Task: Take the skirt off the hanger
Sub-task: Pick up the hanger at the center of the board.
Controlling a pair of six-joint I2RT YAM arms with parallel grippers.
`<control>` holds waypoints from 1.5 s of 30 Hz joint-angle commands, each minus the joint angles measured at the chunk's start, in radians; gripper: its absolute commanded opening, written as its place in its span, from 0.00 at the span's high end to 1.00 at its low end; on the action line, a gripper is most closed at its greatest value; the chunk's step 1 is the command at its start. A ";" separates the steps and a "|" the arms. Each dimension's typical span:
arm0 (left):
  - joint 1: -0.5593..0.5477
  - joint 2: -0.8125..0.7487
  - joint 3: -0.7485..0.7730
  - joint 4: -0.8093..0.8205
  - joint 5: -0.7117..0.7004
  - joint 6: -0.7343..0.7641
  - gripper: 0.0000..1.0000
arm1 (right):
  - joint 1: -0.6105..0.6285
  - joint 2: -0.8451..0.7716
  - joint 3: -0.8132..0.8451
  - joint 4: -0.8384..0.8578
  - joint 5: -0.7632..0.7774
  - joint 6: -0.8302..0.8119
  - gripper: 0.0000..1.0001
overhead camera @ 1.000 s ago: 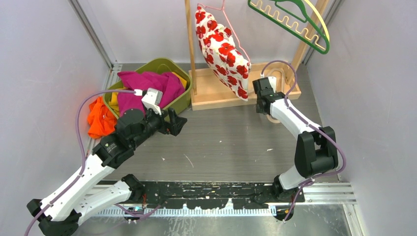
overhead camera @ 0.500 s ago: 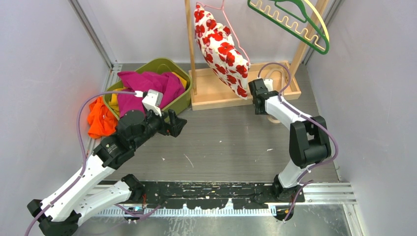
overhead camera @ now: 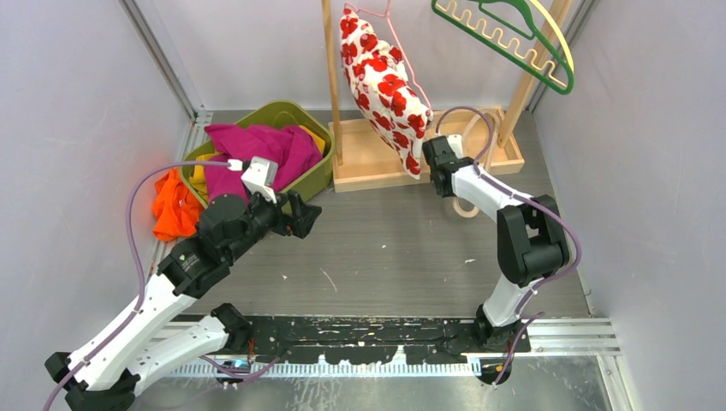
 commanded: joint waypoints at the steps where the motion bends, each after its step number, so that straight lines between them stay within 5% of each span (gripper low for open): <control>1: 0.004 -0.028 0.007 0.034 -0.024 0.016 0.13 | -0.020 -0.076 0.008 0.013 0.101 0.070 0.99; 9: 0.003 -0.033 0.012 0.043 -0.023 0.012 0.13 | -0.020 -0.236 0.059 -0.054 0.023 0.099 0.99; 24: 0.002 -0.033 0.032 0.067 -0.011 0.007 0.13 | -0.021 -0.412 0.386 -0.266 -0.396 0.142 0.99; 45: 0.004 -0.040 0.049 0.054 -0.086 0.033 0.13 | -0.020 -0.332 0.594 0.001 -0.230 -0.100 0.99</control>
